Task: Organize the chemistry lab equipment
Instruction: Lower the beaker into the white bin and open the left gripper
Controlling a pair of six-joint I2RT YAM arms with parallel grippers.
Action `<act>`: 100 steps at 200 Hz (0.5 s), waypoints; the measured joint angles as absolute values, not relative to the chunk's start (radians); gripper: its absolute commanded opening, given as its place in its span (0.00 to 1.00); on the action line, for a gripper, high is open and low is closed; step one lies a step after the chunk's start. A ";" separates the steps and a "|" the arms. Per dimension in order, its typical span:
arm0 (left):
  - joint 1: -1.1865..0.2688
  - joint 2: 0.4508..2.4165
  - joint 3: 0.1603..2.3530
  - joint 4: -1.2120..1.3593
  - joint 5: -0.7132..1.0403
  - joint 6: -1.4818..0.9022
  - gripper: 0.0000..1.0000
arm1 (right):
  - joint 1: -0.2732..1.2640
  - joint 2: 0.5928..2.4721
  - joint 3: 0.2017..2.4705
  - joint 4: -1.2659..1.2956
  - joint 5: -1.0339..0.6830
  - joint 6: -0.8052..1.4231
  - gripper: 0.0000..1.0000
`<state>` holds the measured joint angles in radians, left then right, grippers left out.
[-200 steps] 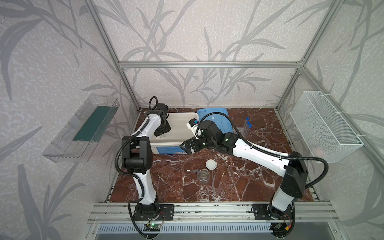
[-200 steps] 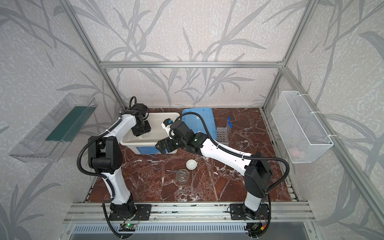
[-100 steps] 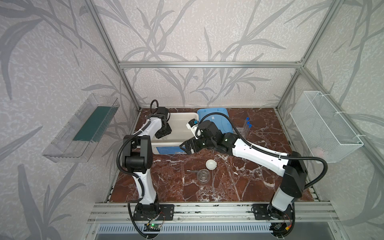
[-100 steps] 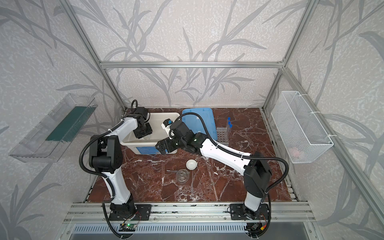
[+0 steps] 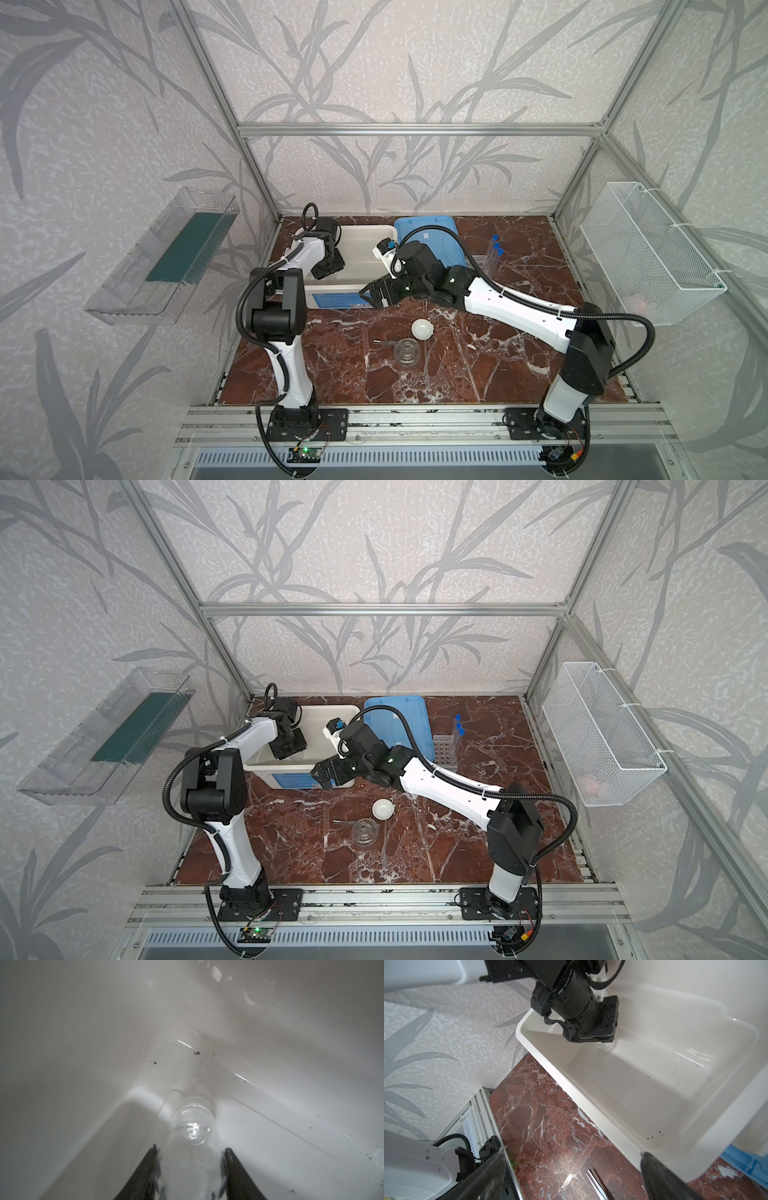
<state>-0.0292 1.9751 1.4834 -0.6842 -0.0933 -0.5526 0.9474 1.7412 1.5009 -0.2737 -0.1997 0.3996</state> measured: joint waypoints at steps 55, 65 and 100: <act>-0.029 1.975 1.468 -0.657 -0.096 -0.553 0.49 | 0.947 1.742 1.501 -0.274 -0.199 0.400 1.00; -0.029 1.975 1.468 -0.657 -0.096 -0.553 0.50 | 0.947 1.742 1.501 -0.274 -0.200 0.400 1.00; -0.029 1.974 1.465 -0.656 -0.095 -0.552 0.70 | 0.947 1.742 1.501 -0.274 -0.199 0.400 1.00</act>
<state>-0.0292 1.9743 1.4651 -0.6563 -0.0952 -0.5518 0.9470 1.7416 1.5005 -0.2737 -0.1989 0.3996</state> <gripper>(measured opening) 0.645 0.998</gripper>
